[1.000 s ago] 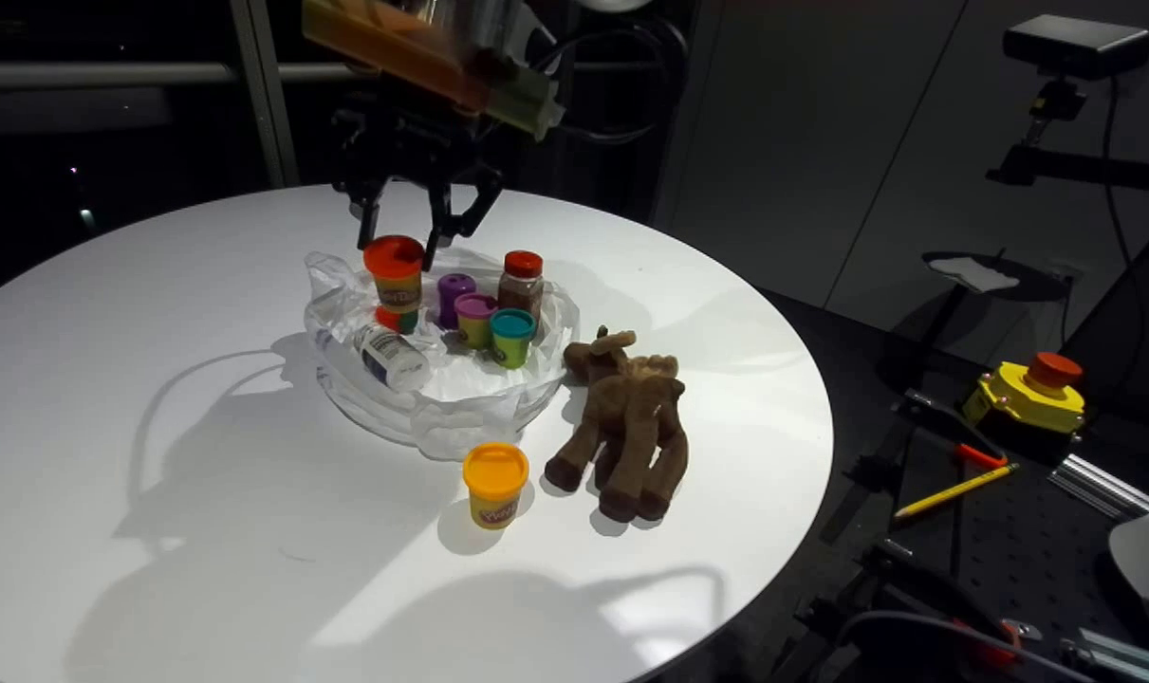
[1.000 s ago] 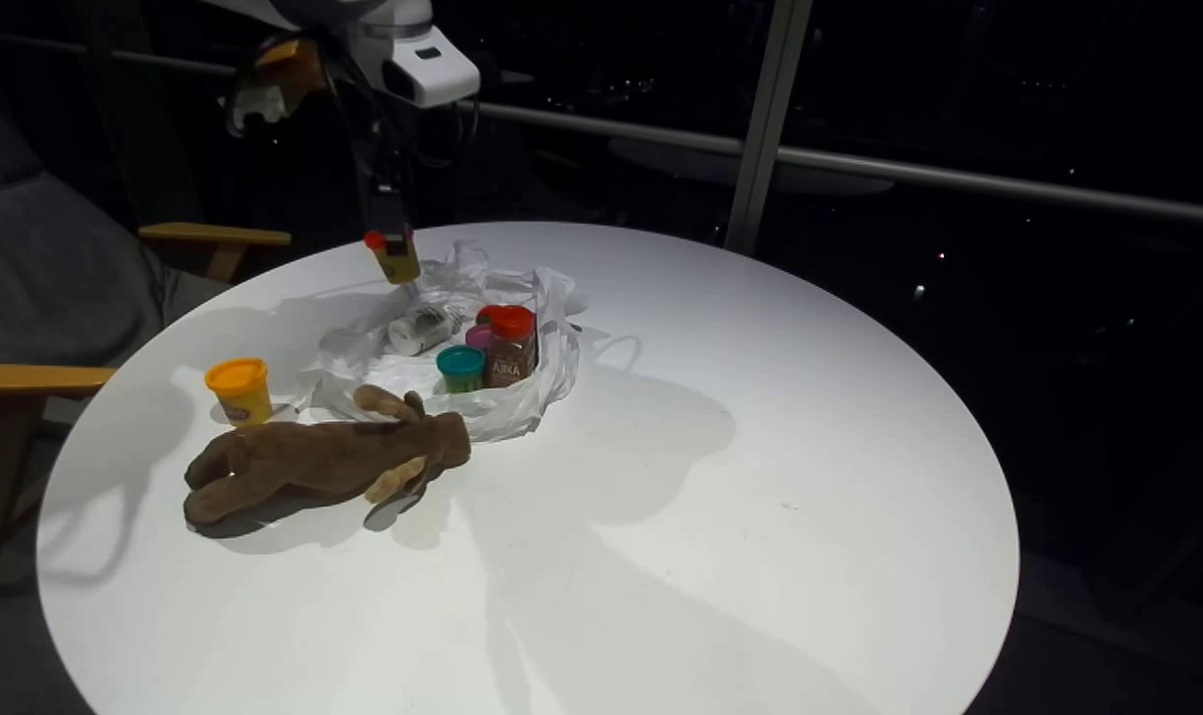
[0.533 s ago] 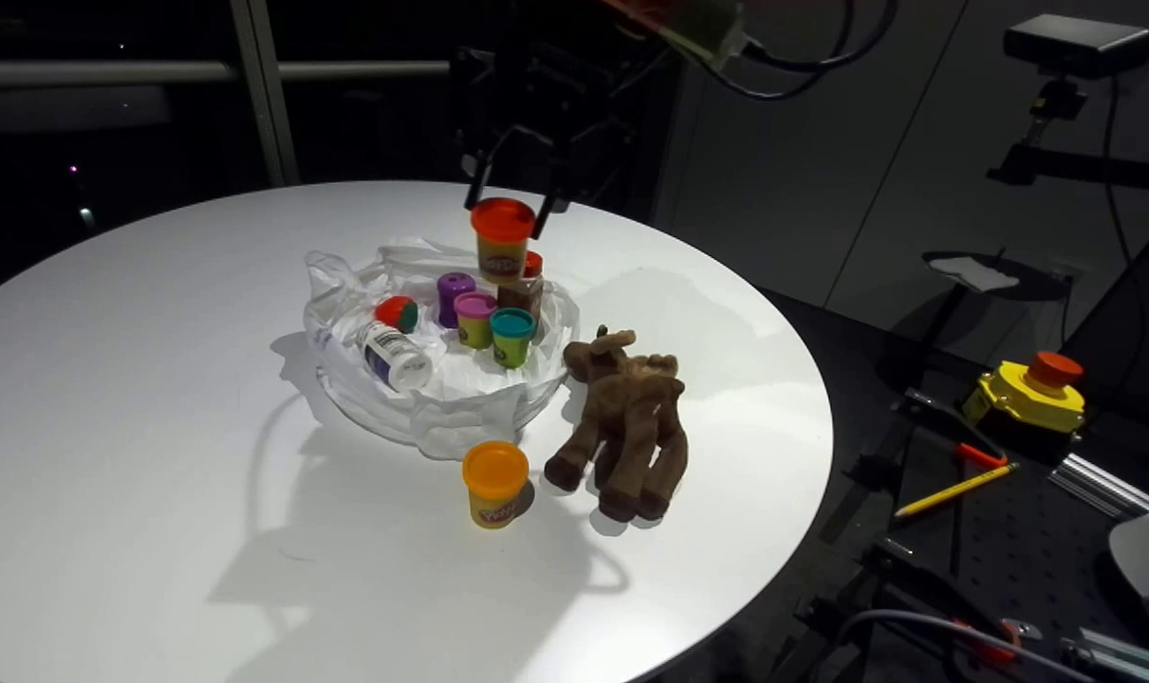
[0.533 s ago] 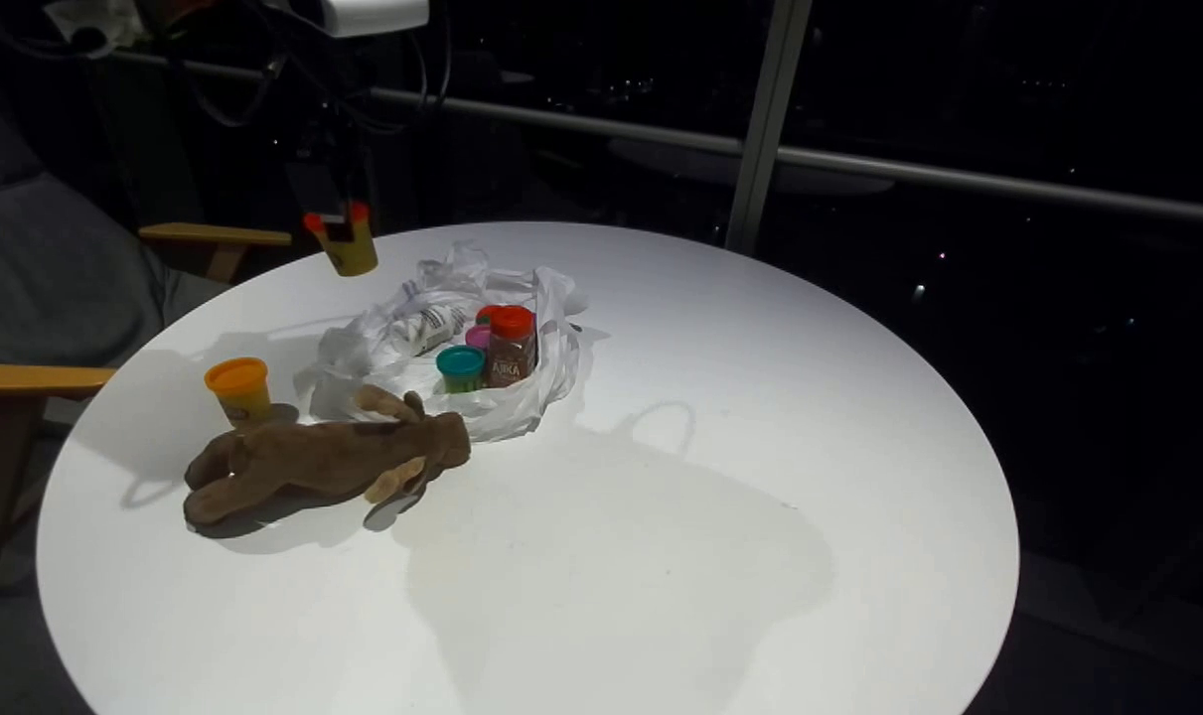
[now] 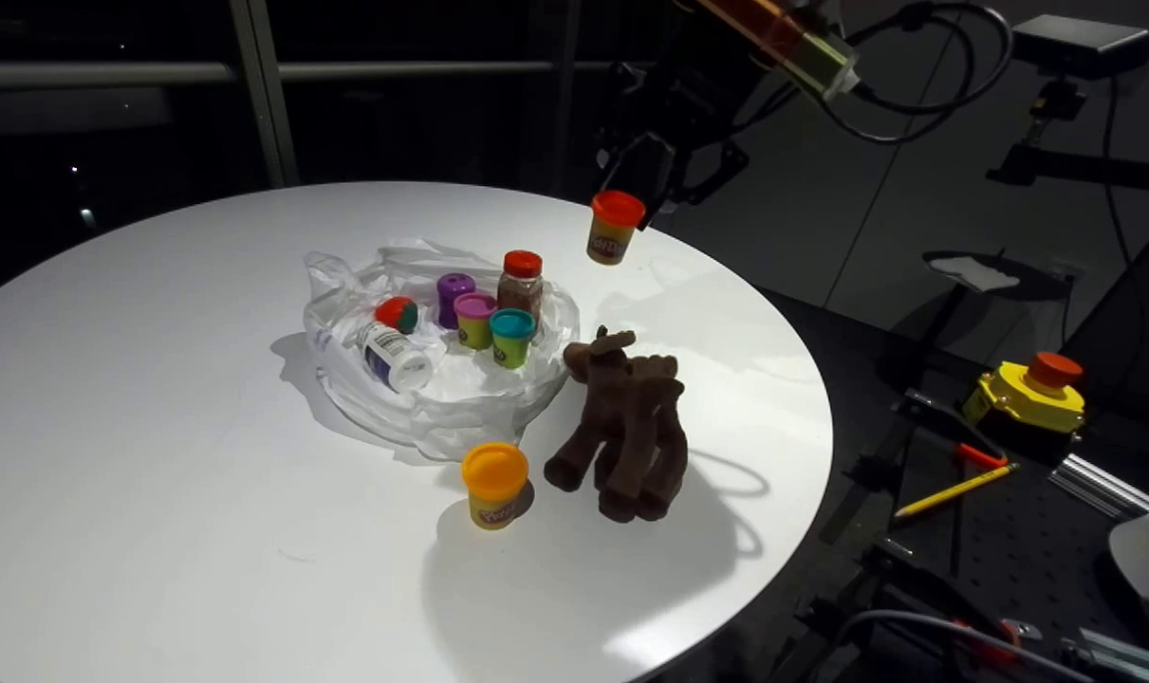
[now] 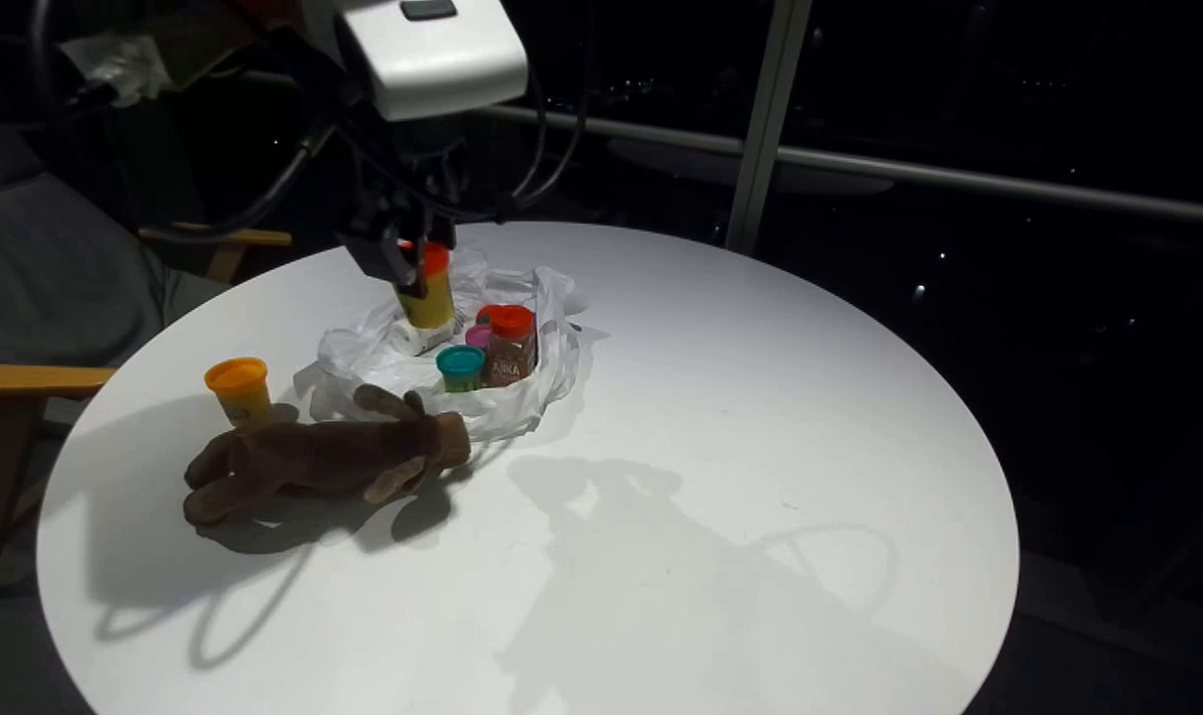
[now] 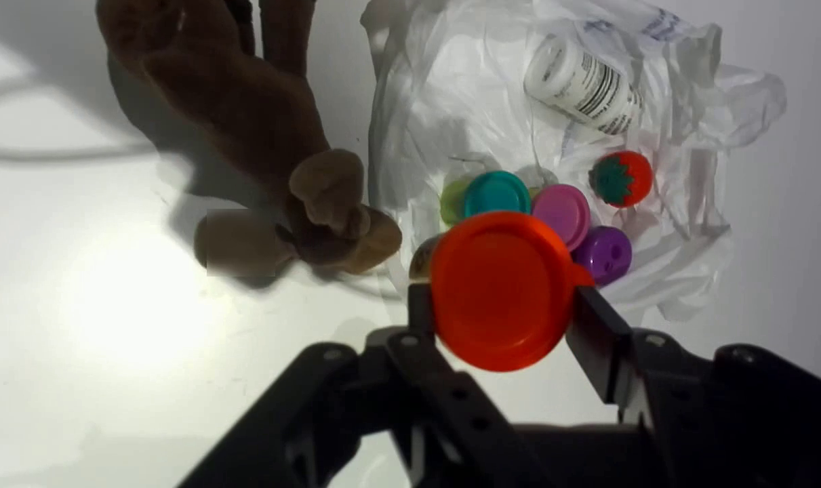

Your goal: Remove all the contents from the white plastic bag and put them on the table

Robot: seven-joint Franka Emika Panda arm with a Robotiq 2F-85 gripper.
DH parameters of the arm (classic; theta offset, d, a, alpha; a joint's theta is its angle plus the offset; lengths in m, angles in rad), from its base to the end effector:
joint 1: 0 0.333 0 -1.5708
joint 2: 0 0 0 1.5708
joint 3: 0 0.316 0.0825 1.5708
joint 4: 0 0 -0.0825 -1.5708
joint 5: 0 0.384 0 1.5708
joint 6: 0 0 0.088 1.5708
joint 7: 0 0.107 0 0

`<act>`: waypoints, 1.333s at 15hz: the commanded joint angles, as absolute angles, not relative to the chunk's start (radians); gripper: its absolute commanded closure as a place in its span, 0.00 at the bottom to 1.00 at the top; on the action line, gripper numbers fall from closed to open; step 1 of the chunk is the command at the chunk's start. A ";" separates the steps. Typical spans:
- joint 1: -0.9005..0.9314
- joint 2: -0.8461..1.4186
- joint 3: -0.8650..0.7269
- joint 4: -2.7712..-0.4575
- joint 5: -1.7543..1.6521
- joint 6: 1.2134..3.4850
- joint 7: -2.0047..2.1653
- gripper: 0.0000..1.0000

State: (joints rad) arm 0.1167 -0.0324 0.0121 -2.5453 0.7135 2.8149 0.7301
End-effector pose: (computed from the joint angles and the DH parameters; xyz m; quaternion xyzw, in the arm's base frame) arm 0.4712 0.0287 0.3064 -0.7930 0.5705 -0.0614 0.2045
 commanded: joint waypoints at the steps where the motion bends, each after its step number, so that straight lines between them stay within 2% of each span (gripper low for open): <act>1: 0.096 0.074 -0.033 -2.450 0.968 2.814 0.479 0.73; 5: 0.050 0.219 -0.058 -2.358 1.036 2.767 0.386 0.73; 15: 0.023 0.448 -0.098 -2.239 0.863 2.750 0.535 0.73; 16: 0.026 0.447 -0.104 -2.241 0.848 2.751 0.550 0.23; 18: 0.036 0.410 -0.108 -2.264 0.825 2.759 0.570 0.17; 20: 0.069 0.334 -0.114 -2.310 0.781 2.784 0.602 0.01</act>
